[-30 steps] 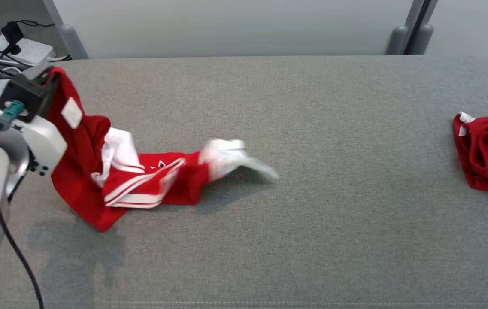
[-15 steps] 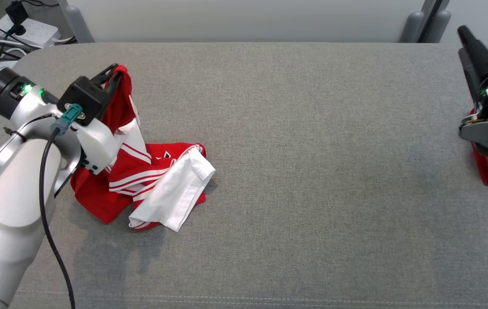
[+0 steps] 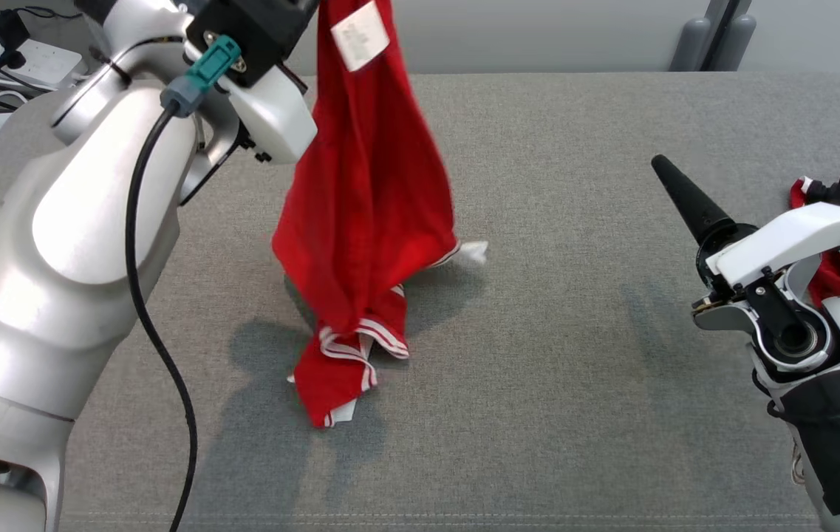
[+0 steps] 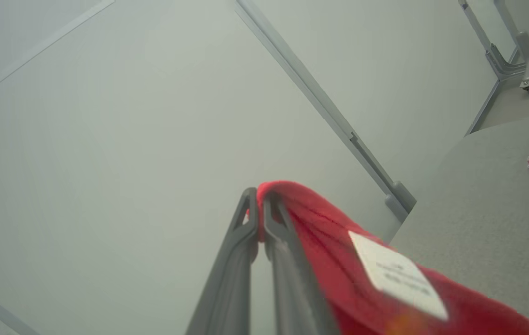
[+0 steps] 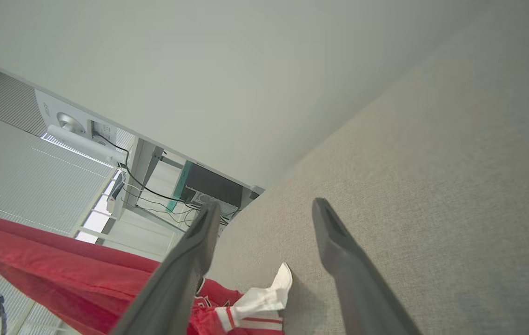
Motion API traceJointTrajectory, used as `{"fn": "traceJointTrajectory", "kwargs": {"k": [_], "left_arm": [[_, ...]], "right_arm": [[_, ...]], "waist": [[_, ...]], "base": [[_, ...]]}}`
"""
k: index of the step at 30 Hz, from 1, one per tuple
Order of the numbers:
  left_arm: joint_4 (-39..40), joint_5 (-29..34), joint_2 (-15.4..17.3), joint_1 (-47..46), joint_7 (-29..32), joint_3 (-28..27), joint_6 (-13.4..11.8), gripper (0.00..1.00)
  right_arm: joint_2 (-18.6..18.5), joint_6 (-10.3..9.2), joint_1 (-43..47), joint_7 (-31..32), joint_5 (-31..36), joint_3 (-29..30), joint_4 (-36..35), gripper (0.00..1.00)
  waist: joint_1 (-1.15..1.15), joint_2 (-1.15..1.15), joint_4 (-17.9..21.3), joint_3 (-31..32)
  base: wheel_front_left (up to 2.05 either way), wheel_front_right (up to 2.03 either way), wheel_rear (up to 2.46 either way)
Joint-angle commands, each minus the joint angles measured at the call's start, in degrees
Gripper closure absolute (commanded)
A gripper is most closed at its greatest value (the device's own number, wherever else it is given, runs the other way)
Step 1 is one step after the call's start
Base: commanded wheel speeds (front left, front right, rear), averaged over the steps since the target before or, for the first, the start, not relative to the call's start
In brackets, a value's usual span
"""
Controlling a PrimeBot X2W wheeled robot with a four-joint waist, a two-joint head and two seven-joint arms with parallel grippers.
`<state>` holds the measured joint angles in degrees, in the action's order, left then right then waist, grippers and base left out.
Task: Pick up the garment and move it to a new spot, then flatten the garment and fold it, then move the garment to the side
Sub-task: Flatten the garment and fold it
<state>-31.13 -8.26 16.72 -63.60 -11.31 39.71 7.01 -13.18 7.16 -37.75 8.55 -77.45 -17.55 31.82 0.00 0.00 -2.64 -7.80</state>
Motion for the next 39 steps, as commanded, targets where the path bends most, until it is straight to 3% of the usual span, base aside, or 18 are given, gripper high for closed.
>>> {"fn": "traceJointTrajectory", "kwargs": {"k": [1, 7, 15, 23, 30, 39], "left_arm": [[1.52, 0.30, 1.88, -4.07, -0.45, -2.45, -0.68, 1.00], [1.06, -0.59, 4.17, -3.59, -1.12, -4.33, -2.45, 1.00], [-1.58, -2.59, 7.22, 5.44, -1.70, -4.10, -2.86, 1.00], [-4.29, -4.32, 8.72, 11.72, -2.40, -4.70, -5.06, 1.00], [0.27, -3.04, 12.13, 11.51, -2.65, -4.81, -6.31, 1.00], [5.70, -3.28, 13.93, 16.45, -0.66, -3.18, -6.78, 1.00]], "right_arm": [[0.38, 0.33, 0.92, -0.69, 0.55, -1.00, -2.01, 0.00], [0.63, 0.33, 2.34, -0.78, 1.71, -2.46, -2.08, 0.00], [-0.41, 0.33, 3.80, -1.11, 4.95, -6.14, -4.24, 0.00], [-3.65, 0.33, 4.04, -1.01, 12.15, -13.87, -7.57, 0.00], [-4.90, 0.33, 4.43, -2.50, 14.05, -16.31, -6.28, 0.00], [-5.31, 0.33, 1.07, -6.22, 17.06, -16.41, -2.38, 0.00]], "waist": [[0.00, 0.00, -0.03, -0.05], [0.00, 0.00, -0.69, -0.87], [0.00, 0.00, -2.42, -1.74], [0.00, 0.00, -4.72, -2.34], [0.00, 0.00, -7.72, -2.17], [0.00, 0.00, -11.70, -3.95]], "base": [[0.00, 0.00, 0.00], [0.00, 0.00, 0.00], [0.00, 0.00, 0.00], [0.00, 0.00, 0.00], [0.00, 0.00, 0.00], [0.00, 0.00, 0.00]]}}
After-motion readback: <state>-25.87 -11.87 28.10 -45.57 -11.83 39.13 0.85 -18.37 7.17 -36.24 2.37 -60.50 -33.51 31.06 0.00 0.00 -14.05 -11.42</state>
